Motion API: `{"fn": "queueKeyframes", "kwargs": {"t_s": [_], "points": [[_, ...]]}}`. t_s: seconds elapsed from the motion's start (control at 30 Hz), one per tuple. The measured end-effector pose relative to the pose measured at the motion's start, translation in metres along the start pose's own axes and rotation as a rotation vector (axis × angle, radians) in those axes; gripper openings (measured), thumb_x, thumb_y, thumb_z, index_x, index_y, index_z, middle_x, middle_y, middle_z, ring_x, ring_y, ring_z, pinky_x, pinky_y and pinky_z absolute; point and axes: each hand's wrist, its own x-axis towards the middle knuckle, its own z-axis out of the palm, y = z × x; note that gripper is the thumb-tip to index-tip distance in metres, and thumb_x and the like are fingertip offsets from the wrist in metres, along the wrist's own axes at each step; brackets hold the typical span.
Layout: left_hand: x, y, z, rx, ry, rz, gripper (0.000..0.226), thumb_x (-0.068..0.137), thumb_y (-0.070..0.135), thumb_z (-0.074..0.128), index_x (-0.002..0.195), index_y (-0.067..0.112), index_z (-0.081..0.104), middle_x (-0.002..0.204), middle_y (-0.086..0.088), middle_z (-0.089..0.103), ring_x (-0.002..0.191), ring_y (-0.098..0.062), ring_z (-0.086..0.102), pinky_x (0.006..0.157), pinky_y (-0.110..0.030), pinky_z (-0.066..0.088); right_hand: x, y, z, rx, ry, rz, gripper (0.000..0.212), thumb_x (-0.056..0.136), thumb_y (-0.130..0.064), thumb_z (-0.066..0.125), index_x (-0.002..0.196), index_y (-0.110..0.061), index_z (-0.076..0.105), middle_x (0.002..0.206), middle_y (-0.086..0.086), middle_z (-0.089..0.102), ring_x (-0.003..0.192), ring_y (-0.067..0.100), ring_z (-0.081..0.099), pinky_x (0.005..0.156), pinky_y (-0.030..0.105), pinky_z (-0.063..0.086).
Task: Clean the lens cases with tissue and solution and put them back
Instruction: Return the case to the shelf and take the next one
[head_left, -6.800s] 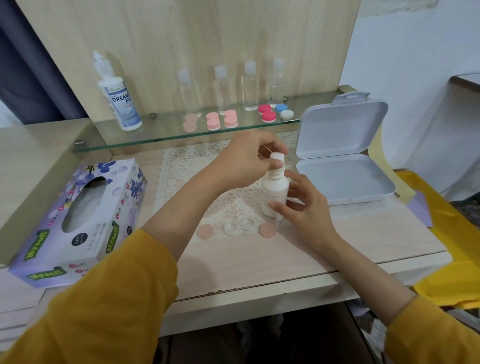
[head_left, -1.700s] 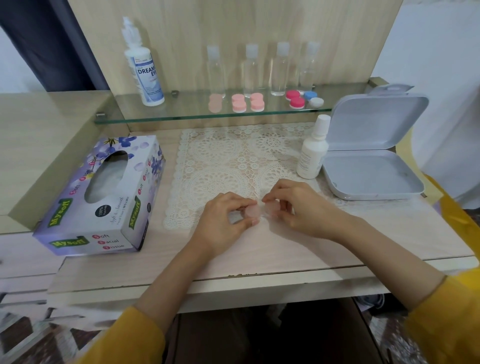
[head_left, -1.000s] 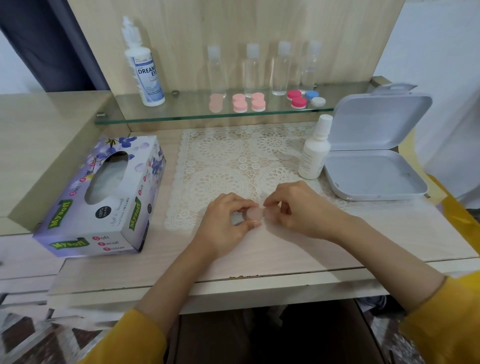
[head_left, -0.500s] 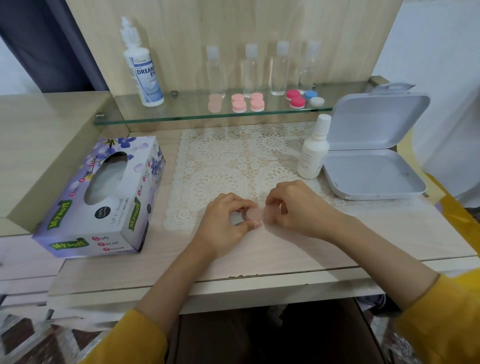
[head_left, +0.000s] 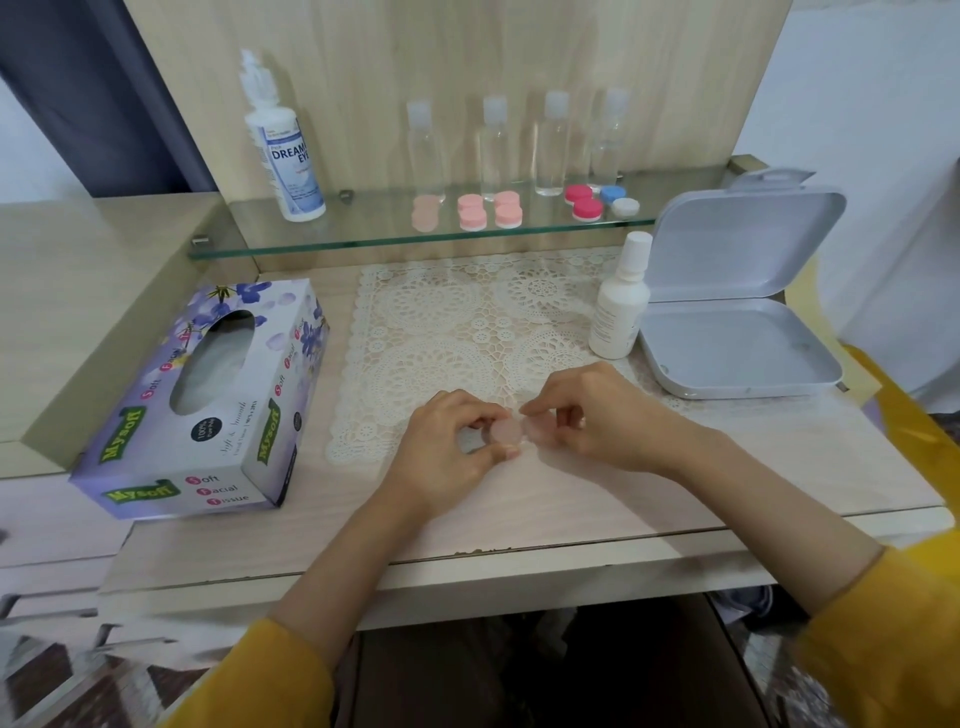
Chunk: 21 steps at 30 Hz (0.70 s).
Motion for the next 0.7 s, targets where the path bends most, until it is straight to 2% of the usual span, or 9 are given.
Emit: {"fn": "queueKeyframes", "kwargs": {"t_s": [0.07,0.17,0.23,0.33,0.43,0.53,0.6,0.7], "points": [[0.0,0.002,-0.004,0.008,-0.038,0.011,0.031,0.068,0.03,0.078,0.097,0.018,0.071,0.091,0.004,0.064,0.09,-0.011,0.055,0.084,-0.02,0.041,0.001,0.001,0.0,-0.016,0.013,0.006,0.014,0.083,-0.014,0.063,0.087,-0.007,0.074,0.077,0.011,0.066,0.063,0.019,0.056,0.064,0.034,0.044],[0.001,0.005,-0.014,0.023,-0.136,0.018,0.028,0.076,0.031,0.072,0.102,0.02,0.071,0.092,0.007,0.063,0.089,-0.007,0.056,0.084,-0.018,0.043,0.0,0.003,0.003,-0.002,0.026,-0.005,0.013,0.083,-0.012,0.063,0.09,-0.009,0.074,0.079,0.009,0.067,0.064,0.019,0.057,0.064,0.032,0.046],[0.001,0.009,-0.018,0.052,-0.148,0.023,0.022,0.077,0.023,0.071,0.098,0.018,0.072,0.087,0.004,0.064,0.08,-0.006,0.057,0.077,-0.016,0.044,-0.002,0.005,0.007,0.041,0.044,-0.009,0.017,0.082,-0.009,0.065,0.096,-0.011,0.073,0.084,0.006,0.068,0.064,0.015,0.057,0.062,0.025,0.047],[0.001,0.018,-0.016,0.075,-0.107,0.009,0.01,0.074,0.02,0.072,0.082,0.015,0.075,0.074,0.001,0.066,0.071,-0.008,0.057,0.068,-0.016,0.045,-0.004,0.007,0.016,0.09,0.097,0.011,0.023,0.081,-0.012,0.067,0.104,-0.01,0.07,0.093,0.003,0.068,0.064,-0.002,0.05,0.062,0.012,0.039],[-0.001,0.021,-0.01,0.092,-0.054,-0.043,0.011,0.069,0.02,0.075,0.077,0.013,0.073,0.07,0.002,0.067,0.064,-0.008,0.058,0.066,-0.015,0.046,-0.009,0.01,0.016,0.105,0.147,0.098,0.04,0.076,-0.019,0.072,0.114,-0.009,0.064,0.105,0.002,0.064,0.068,0.002,0.052,0.066,0.01,0.038],[-0.001,0.018,-0.006,0.079,0.044,-0.1,0.013,0.067,0.021,0.076,0.075,0.012,0.07,0.069,0.003,0.065,0.062,-0.005,0.057,0.065,-0.012,0.046,-0.022,0.02,0.011,0.047,0.236,0.198,0.047,0.081,-0.027,0.068,0.123,-0.011,0.057,0.123,0.001,0.057,0.1,0.013,0.055,0.087,0.016,0.037],[0.001,0.017,-0.007,0.051,0.094,-0.13,0.013,0.067,0.021,0.076,0.075,0.013,0.07,0.069,0.005,0.065,0.065,-0.005,0.058,0.066,-0.012,0.047,-0.034,0.027,0.008,-0.02,0.237,0.225,0.052,0.085,-0.033,0.061,0.131,-0.013,0.049,0.136,-0.001,0.047,0.123,0.014,0.044,0.1,0.018,0.026],[0.012,0.024,-0.013,0.025,0.162,-0.127,0.012,0.067,0.019,0.076,0.075,0.014,0.069,0.068,0.006,0.064,0.066,-0.004,0.058,0.065,-0.008,0.045,-0.051,0.035,0.005,-0.086,0.151,0.232,0.061,0.089,-0.042,0.052,0.141,-0.016,0.034,0.148,-0.006,0.03,0.135,0.009,0.027,0.105,0.016,0.016]]}}
